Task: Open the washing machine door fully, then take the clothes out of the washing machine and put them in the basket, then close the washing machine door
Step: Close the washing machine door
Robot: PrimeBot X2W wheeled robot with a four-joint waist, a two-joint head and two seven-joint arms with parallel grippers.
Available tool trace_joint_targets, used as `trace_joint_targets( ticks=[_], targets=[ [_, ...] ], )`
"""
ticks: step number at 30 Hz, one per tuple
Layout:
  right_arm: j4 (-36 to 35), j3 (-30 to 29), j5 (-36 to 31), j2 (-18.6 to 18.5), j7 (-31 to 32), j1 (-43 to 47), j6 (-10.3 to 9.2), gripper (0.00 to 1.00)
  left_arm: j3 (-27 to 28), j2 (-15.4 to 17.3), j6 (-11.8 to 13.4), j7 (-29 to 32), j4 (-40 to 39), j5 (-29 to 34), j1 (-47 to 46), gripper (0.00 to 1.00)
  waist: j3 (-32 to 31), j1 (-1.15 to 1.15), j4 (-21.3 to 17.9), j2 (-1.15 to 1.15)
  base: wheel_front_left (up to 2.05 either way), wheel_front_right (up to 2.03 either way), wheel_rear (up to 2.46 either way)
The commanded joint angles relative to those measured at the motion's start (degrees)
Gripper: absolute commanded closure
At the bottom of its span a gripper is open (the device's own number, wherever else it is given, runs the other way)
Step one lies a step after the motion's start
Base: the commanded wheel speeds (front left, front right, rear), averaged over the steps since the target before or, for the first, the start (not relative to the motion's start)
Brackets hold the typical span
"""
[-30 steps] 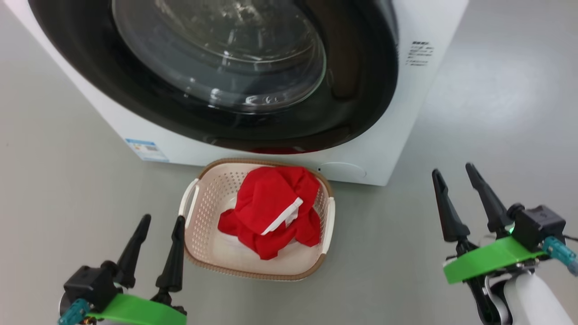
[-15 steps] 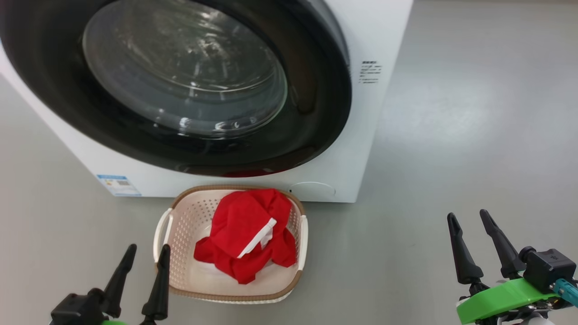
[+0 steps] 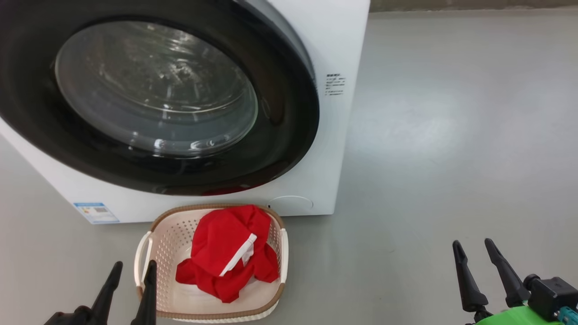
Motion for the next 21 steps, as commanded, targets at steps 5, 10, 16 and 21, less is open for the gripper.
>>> trace_joint_targets(
  ticks=[5,10,16,21],
  targets=[
    [-2.1,0.5,-0.1,-0.4,-0.4,0.4,-0.06,0.00,2.1,0.8,-0.3,-0.5,-2.3,0.3,0.2,0.00,-0.6,0.00,-1.2,0.00,0.00,0.00,0.00],
    [-2.4,0.2,-0.3,-0.2,-0.4,0.4,-0.06,0.00,2.2,0.6,-0.3,-0.5,-2.2,0.4,0.3,0.00,-0.5,0.00,-1.2,0.00,0.00,0.00,0.00],
    [-2.6,-0.1,-0.5,-0.1,-0.4,0.4,-0.06,0.00,2.0,0.6,-0.3,-0.5,-2.1,0.3,0.1,0.00,-0.3,0.00,-0.9,0.00,0.00,0.00,0.00],
    [-2.8,-0.1,-0.6,0.0,-0.4,0.3,-0.06,0.00,2.2,0.5,-0.3,-0.5,-2.2,0.3,0.0,0.00,-0.2,0.00,-0.7,0.00,0.00,0.00,0.00]
  ],
)
